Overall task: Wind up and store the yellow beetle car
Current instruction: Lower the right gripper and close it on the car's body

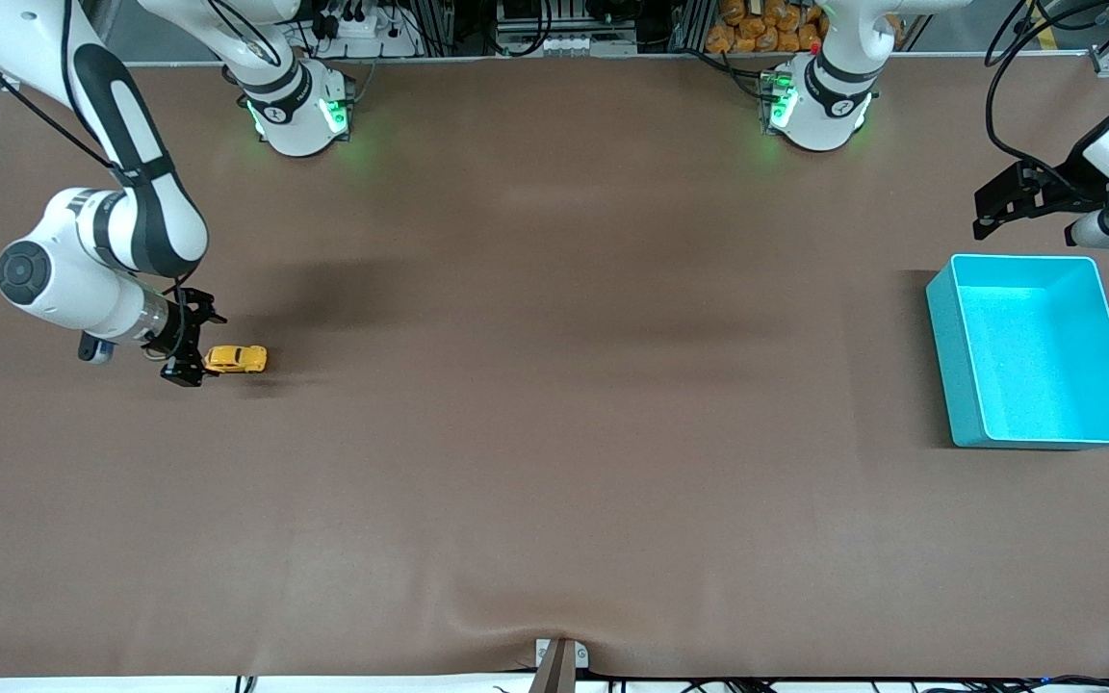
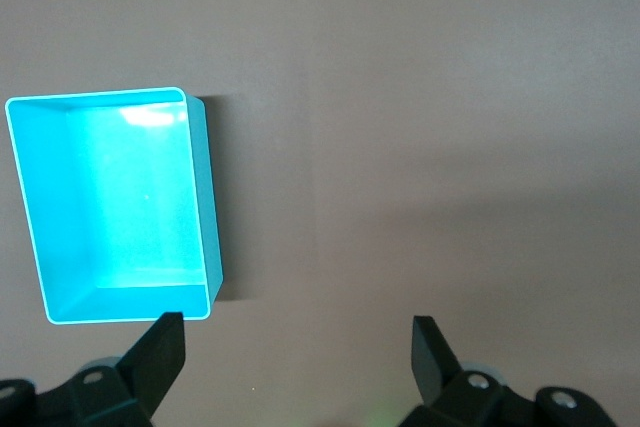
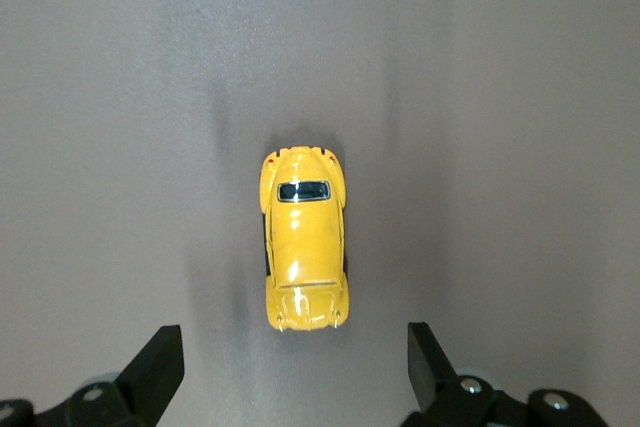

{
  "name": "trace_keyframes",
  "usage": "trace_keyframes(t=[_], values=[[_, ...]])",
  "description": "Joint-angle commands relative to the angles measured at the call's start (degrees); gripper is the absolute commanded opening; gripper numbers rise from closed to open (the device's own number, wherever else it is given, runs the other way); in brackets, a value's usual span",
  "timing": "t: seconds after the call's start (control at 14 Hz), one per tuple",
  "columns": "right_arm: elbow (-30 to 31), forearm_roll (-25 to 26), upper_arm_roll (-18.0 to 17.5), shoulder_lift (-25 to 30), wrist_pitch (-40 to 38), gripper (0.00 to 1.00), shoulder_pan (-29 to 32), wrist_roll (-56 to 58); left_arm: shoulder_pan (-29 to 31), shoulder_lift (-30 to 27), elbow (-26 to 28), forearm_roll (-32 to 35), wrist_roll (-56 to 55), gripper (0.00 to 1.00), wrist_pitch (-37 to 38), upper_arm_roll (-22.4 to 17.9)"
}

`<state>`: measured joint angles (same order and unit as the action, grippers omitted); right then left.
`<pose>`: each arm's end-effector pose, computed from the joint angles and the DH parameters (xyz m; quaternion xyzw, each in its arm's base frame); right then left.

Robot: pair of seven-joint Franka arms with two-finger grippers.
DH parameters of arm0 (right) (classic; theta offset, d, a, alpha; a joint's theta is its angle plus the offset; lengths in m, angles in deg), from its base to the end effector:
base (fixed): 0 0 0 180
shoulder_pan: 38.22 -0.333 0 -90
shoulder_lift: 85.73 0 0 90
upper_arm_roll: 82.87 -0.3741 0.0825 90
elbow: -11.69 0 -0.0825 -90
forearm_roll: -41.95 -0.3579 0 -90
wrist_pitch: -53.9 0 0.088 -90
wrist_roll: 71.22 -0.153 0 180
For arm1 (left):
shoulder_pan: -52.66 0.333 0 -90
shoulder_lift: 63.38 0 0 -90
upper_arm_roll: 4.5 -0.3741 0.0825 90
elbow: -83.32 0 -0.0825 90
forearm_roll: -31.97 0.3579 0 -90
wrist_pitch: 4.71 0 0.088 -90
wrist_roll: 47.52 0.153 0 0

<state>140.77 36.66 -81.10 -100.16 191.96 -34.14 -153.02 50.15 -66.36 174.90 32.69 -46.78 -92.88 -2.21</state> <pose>0.5231 -0.0501 0.2755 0.6954 -0.7166 -0.0529 0.0092 0.5039 -0.0410 0.6484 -0.9988 0.0481 0.0035 0.0074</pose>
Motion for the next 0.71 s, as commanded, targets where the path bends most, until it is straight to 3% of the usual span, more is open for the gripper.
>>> trace_keyframes(t=[0.0, 0.43, 0.64], values=[[0.6, -0.2, -0.5, -1.1, 1.8, 0.98, 1.1, -0.7, 0.6, -0.9, 0.3, -1.2, 1.3, 1.0, -0.3, 0.1], [1.7, 0.1, 0.2, -3.1, 6.1, 0.88, 1.1, -2.2, 0.7, -0.9, 0.3, -1.2, 1.3, 1.0, -0.3, 0.1], [2.5, 0.1, 0.2, -3.1, 6.7, 0.88, 1.0, -3.1, 0.6, -0.8, 0.3, -1.2, 1.3, 1.0, -0.3, 0.1]])
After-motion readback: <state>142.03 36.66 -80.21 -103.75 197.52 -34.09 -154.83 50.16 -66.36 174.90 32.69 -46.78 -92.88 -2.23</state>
